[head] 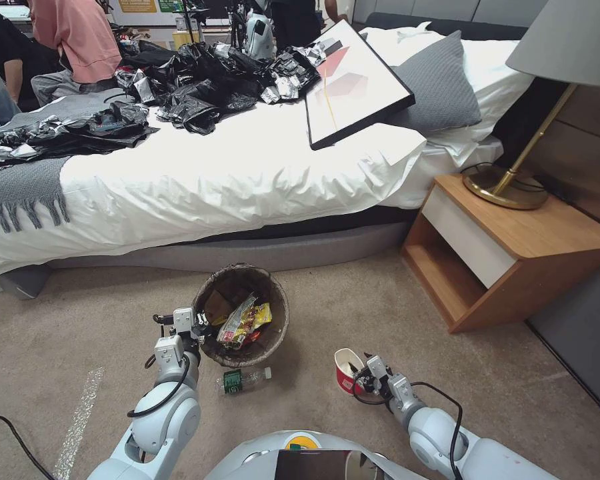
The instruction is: Pick up the trash bin, then pick up the garbage from the floor and place it into the trash bin.
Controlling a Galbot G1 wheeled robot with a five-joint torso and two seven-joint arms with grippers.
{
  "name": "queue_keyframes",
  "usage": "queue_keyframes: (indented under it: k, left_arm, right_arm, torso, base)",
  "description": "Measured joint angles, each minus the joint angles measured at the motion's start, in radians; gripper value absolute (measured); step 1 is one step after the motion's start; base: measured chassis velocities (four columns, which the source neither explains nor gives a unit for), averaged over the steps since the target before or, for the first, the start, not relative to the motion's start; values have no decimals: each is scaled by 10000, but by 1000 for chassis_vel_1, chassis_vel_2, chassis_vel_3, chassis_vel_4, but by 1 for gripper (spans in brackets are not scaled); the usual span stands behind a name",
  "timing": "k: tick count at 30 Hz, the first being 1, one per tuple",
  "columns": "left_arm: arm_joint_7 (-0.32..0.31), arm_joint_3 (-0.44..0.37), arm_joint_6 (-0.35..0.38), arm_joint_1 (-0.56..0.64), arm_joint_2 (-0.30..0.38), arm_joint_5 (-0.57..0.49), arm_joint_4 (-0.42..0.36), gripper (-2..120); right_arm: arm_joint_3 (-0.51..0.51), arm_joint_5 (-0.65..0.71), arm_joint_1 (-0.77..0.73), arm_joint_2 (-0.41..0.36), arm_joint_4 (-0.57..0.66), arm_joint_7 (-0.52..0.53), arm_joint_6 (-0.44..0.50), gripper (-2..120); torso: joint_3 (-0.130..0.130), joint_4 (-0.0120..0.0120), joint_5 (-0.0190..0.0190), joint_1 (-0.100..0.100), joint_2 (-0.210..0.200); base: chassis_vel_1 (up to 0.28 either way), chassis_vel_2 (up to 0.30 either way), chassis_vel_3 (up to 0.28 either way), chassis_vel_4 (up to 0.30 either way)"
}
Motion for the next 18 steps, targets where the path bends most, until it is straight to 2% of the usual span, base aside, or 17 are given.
queue_keyframes:
  k: [2, 3, 6, 7, 10, 18]
  left_arm:
    - [-1, 0, 0, -1, 0, -1, 0, 0]
    - [-1, 0, 0, -1, 0, -1, 0, 0]
    - [-1, 1, 0, 7, -3, -2, 0, 0]
    - [-1, 1, 0, 7, -3, -2, 0, 0]
    - [-1, 6, -1, -4, -7, -2, 0, 0]
    - [1, 26, -6, -25, -17, 1, 16, 0]
  right_arm:
    - [-3, -8, 6, 11, 12, 6, -24, 34]
    - [-3, -8, 6, 11, 12, 6, -24, 34]
    - [-6, -25, 12, 36, 39, 36, -76, 18]
    - [-6, -25, 12, 36, 39, 36, -76, 18]
    - [-14, -53, 13, 69, 72, 81, -114, 0]
    - [-13, -70, 12, 111, 95, 127, -122, 0]
  torso:
    - [0, 0, 2, 0, 0]
    - [0, 0, 2, 0, 0]
    - [1, 0, 2, 0, 0]
    - [1, 0, 2, 0, 0]
    - [1, -1, 2, 0, 0]
    - [1, -1, 2, 0, 0]
  base:
    - [0, 0, 0, 0]
    - [0, 0, 0, 0]
    - [0, 0, 0, 0]
    - [0, 0, 0, 0]
    - [0, 0, 0, 0]
    - [0, 0, 0, 0]
